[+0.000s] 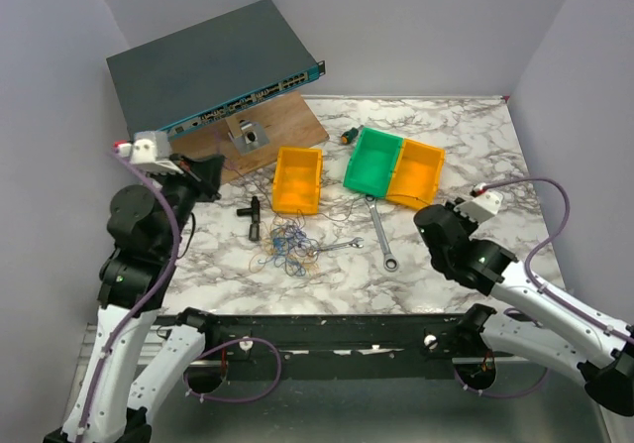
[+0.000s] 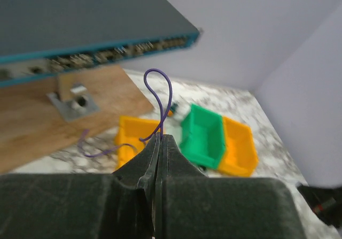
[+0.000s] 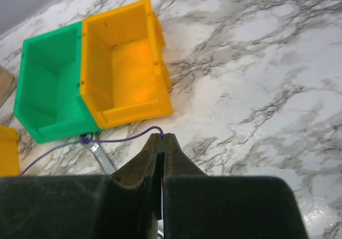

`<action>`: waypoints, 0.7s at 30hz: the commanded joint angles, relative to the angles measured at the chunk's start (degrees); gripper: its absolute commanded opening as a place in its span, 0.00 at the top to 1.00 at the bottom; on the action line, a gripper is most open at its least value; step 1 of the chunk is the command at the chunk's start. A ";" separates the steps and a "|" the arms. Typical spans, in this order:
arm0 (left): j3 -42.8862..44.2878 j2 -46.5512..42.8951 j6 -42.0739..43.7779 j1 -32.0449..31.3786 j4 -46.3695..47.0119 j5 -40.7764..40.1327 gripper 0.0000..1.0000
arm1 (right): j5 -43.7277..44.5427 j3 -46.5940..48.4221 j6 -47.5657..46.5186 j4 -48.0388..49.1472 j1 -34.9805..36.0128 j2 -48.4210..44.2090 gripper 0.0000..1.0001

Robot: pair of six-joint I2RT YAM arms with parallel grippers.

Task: Untangle the cables

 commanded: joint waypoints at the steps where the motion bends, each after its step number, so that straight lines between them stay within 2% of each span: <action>1: 10.21 -2.14 5.88 2.96 -13.90 -19.82 1.00 | 12.78 3.78 14.59 -15.75 -0.30 -4.33 0.99; 5: 15.17 -2.03 9.30 4.21 -18.35 -31.93 1.00 | 17.87 5.26 18.21 -20.66 -0.31 -9.28 0.99; 8: 15.37 -3.42 10.75 4.53 -17.75 -36.71 1.00 | 17.85 5.10 17.94 -19.53 -0.27 -10.85 0.99; 11: 13.42 -5.01 11.65 4.54 -15.52 -34.43 1.00 | 16.24 5.63 15.22 -17.61 -0.30 -9.93 0.99; 15: 10.06 -5.29 11.34 4.54 -13.64 -26.71 1.00 | 6.95 4.23 -0.51 -4.72 -0.24 -9.02 0.99; 17: 8.24 -5.47 11.22 4.53 -12.31 -21.17 1.00 | -0.14 2.46 -9.00 1.93 -0.29 -8.94 0.91; 18: 7.23 -5.71 10.83 4.53 -11.37 -18.71 1.00 | -3.75 1.48 -12.34 5.43 -0.36 -8.69 0.83; 19: 6.14 -6.00 10.80 4.54 -10.52 -15.73 1.00 | -6.98 1.11 -13.28 6.40 -0.33 -8.30 0.70; 20: 5.24 -6.18 10.87 4.54 -9.48 -13.22 1.00 | -9.17 0.79 -13.25 6.62 -0.28 -7.64 0.50; 21: 4.37 -6.36 11.19 4.54 -8.15 -10.20 1.00 | -12.83 0.59 -14.23 7.38 -0.31 -6.90 0.36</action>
